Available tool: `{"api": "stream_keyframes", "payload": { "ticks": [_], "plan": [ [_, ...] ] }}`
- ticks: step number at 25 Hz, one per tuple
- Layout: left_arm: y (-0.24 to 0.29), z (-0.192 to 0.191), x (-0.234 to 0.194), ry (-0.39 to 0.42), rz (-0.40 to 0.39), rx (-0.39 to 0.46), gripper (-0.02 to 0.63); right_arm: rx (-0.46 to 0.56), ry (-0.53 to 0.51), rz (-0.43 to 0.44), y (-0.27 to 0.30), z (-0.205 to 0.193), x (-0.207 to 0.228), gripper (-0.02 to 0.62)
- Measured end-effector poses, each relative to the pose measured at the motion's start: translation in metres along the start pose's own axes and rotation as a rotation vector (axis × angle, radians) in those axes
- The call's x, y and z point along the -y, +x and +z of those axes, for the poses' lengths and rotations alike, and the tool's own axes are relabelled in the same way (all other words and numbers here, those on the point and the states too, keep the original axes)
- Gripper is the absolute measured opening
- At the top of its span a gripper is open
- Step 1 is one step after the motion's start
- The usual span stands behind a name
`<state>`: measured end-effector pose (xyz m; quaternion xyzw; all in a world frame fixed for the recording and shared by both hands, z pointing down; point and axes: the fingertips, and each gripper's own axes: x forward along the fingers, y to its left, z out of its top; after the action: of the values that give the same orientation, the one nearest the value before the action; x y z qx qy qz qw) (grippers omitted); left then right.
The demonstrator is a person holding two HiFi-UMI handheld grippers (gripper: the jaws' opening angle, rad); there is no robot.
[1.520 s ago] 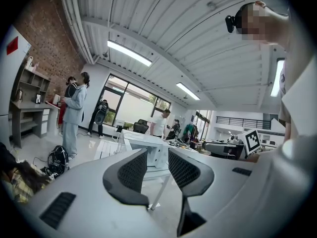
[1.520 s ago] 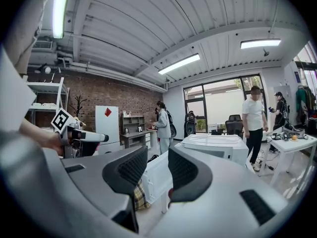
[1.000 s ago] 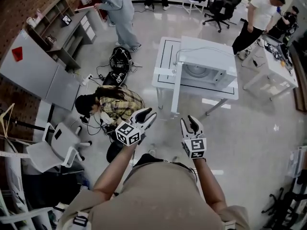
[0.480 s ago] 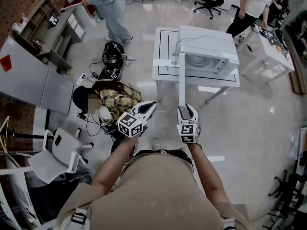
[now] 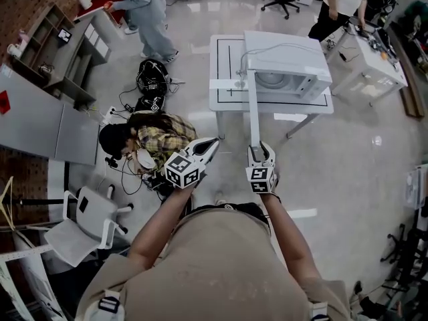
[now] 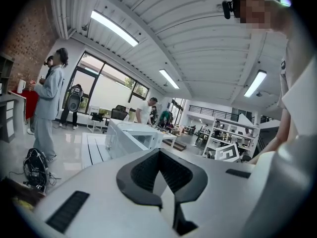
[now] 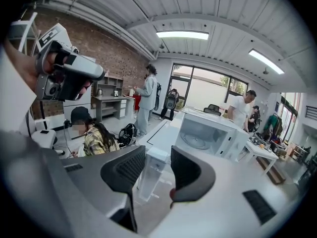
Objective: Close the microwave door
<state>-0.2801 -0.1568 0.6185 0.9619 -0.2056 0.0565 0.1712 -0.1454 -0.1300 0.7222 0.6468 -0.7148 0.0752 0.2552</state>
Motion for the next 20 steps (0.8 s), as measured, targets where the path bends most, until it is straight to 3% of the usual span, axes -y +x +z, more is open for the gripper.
{"api": "stream_keyframes", "payload": {
  "ticks": [20],
  "plan": [
    [0.045,0.009,-0.002,0.017,-0.055,0.005,0.006,-0.015,0.011,-0.042,-0.005,-0.016,0.034,0.153]
  ]
}}
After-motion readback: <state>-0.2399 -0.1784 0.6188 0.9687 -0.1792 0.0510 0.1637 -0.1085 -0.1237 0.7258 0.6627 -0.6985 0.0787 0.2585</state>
